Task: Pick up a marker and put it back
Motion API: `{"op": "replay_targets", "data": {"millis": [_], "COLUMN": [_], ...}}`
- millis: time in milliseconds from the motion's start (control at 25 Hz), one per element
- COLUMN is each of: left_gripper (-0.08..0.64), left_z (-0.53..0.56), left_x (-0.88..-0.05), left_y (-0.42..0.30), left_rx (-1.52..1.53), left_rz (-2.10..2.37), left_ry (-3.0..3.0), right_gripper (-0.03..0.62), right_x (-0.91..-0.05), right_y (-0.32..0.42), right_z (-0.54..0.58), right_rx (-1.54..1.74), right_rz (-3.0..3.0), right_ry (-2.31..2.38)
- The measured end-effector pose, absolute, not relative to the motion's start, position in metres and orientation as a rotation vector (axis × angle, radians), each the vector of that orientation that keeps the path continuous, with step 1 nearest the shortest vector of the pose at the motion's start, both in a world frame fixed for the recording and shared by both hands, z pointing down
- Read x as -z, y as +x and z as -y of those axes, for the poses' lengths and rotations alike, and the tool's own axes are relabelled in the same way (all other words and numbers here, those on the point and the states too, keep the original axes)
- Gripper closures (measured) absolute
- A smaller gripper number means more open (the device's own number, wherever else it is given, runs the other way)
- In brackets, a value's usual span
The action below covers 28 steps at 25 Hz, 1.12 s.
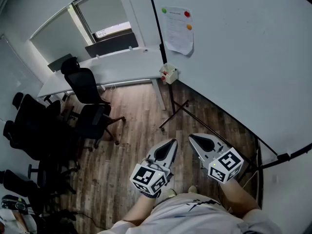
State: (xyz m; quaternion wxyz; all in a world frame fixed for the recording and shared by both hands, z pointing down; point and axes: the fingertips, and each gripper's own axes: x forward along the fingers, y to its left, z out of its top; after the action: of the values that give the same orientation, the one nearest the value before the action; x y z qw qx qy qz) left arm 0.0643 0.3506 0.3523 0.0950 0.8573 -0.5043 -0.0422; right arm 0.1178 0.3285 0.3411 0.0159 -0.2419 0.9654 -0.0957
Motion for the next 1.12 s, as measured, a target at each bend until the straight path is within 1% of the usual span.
{"op": "replay_targets", "data": {"millis": [320,640,920,1120], "left_gripper": [0.549,0.549,0.549,0.549], "left_z": [-0.35,-0.351,-0.345,-0.323], "left_x": [-0.356,-0.356,-0.361,-0.373], "left_y": [0.08,0.097,0.104,0.104], "left_rx": [0.122,0.087,0.042,0.033], "left_rz": [1.502,1.525,1.541,1.538], "left_ry": [2.534,2.531,2.53,2.511], "right_gripper": [0.58,0.58,0.58,0.58], "right_x": [-0.345,-0.341,-0.332,-0.344], "right_y": [0.132,0.141,0.153,0.154], "right_z": [-0.329,-0.339,-0.329,-0.308], "right_rx": [0.292,0.309,0.473,0.471], "right_rz": [-3.006,-2.997,-2.847,-2.874], "right_ry": [-0.73,-0.591,-0.452,-0.487]}}
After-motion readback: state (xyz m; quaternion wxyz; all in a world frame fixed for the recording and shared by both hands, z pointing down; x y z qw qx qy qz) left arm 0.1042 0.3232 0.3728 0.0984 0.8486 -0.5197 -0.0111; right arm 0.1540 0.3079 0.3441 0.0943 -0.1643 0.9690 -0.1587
